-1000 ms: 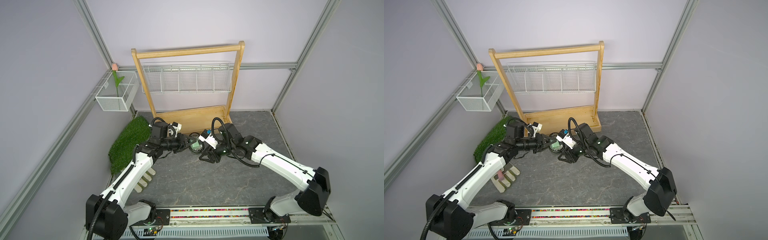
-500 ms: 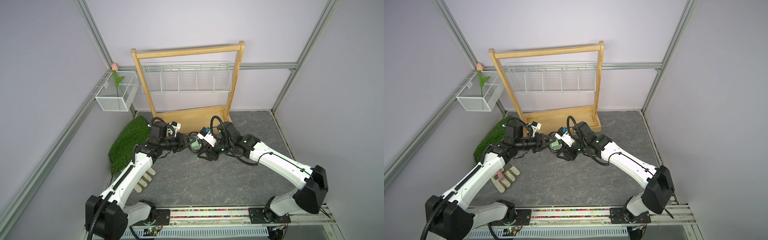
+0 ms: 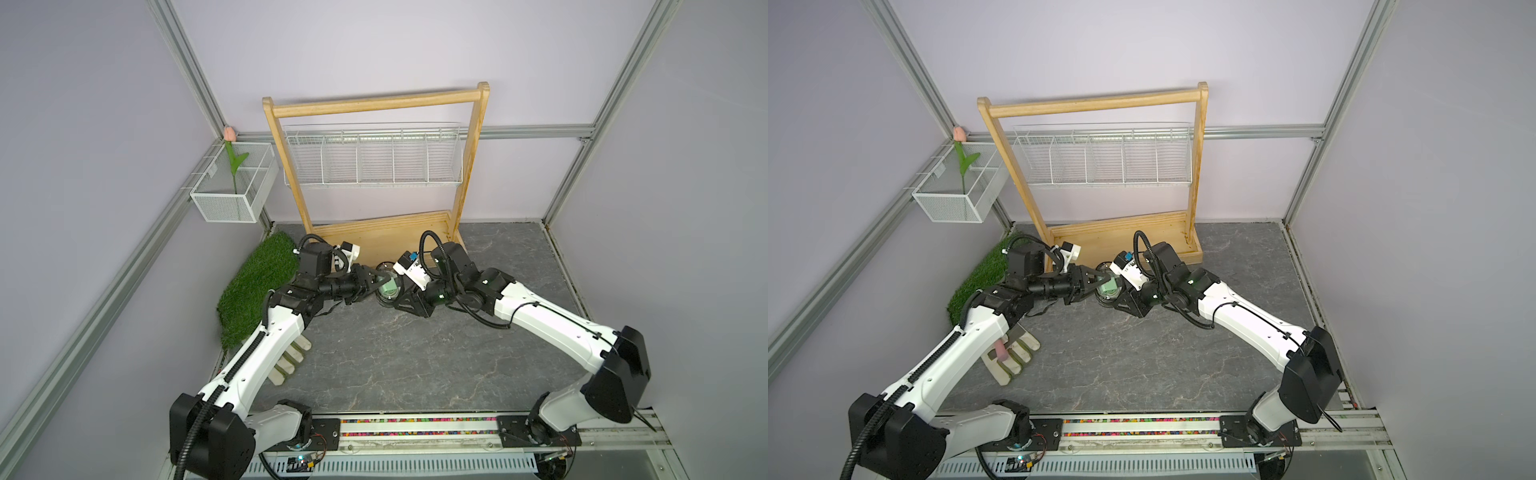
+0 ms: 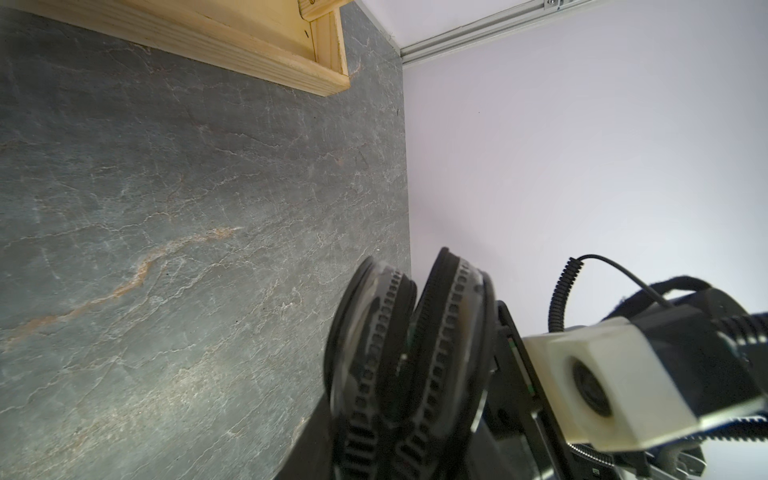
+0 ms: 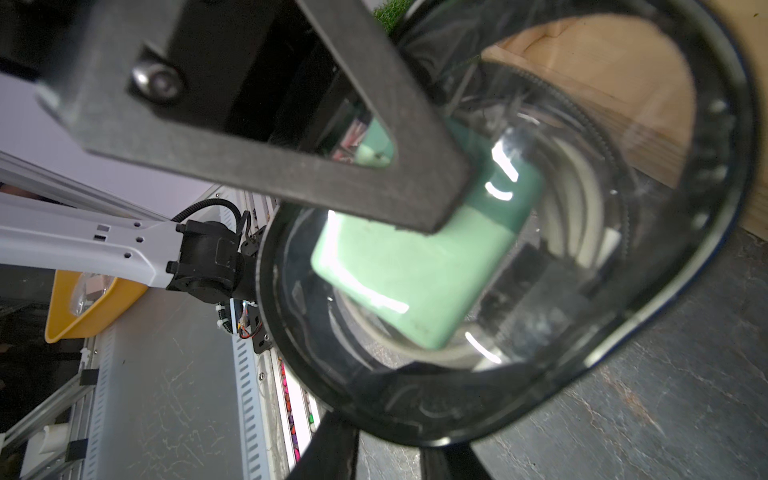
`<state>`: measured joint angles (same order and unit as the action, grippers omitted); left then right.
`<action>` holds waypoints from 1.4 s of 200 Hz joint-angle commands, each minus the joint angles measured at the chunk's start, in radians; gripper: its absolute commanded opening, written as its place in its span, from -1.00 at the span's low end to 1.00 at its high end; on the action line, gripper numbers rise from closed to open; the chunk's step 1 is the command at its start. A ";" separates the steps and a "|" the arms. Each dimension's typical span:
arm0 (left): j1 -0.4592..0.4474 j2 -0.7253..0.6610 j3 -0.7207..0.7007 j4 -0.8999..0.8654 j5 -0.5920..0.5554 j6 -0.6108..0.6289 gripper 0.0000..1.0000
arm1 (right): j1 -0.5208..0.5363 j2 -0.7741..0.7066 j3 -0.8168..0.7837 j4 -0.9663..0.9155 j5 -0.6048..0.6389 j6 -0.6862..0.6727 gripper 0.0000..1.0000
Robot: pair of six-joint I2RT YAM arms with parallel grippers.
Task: Pack away charging kits
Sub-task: Zip the zipper on the storage bag.
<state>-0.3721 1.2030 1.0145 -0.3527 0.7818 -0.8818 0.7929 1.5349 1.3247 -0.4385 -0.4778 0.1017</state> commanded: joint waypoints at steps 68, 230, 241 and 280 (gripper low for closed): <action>-0.010 -0.038 0.029 0.036 0.013 -0.054 -1.00 | 0.020 -0.062 -0.053 0.171 0.069 0.072 -0.87; -0.007 -0.016 0.041 -0.014 0.004 -0.014 -1.00 | 0.020 -0.131 -0.077 0.021 0.073 -0.049 -0.47; -0.008 -0.016 0.044 -0.012 0.004 -0.014 -1.00 | 0.019 -0.128 -0.086 0.049 0.025 -0.029 -0.39; -0.008 -0.020 0.053 -0.014 0.007 -0.014 -1.00 | 0.019 -0.113 -0.102 0.108 -0.014 0.009 -0.14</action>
<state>-0.3744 1.1858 1.0229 -0.3748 0.7639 -0.8959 0.8085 1.4139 1.2377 -0.3836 -0.4171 0.0910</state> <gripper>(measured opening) 0.319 0.410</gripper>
